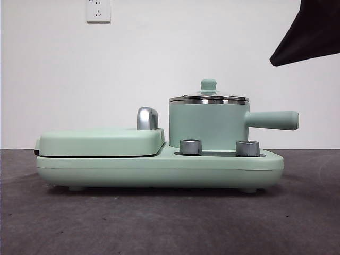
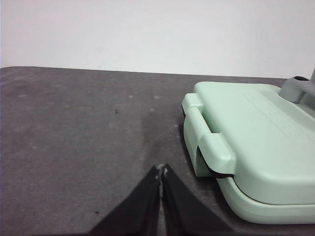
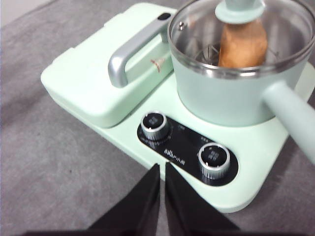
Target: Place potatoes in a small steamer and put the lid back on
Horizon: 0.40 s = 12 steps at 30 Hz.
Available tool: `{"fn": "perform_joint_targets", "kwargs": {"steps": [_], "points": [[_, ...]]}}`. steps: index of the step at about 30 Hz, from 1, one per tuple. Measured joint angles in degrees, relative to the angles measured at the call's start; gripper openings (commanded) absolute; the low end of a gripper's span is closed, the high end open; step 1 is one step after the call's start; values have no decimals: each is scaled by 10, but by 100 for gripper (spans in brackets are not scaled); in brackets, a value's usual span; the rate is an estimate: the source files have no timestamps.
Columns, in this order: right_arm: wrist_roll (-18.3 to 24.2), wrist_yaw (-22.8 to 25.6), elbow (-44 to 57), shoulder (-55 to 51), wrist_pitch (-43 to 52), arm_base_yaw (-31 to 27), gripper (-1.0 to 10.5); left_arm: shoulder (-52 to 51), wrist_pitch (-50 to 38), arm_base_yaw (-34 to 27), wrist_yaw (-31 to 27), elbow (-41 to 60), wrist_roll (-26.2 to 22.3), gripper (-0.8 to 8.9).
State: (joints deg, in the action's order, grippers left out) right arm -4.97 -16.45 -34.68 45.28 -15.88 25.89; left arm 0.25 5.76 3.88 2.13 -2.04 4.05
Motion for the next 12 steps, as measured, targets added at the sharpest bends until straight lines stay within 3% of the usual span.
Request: {"fn": "perform_joint_targets", "kwargs": {"steps": [7,12], "points": [[8,6,0,-3,1,0,13,0,0,0,0,0,0,6],[69,113,47,-71,32,-38,13,0,0,0,0,0,0,6]]}}
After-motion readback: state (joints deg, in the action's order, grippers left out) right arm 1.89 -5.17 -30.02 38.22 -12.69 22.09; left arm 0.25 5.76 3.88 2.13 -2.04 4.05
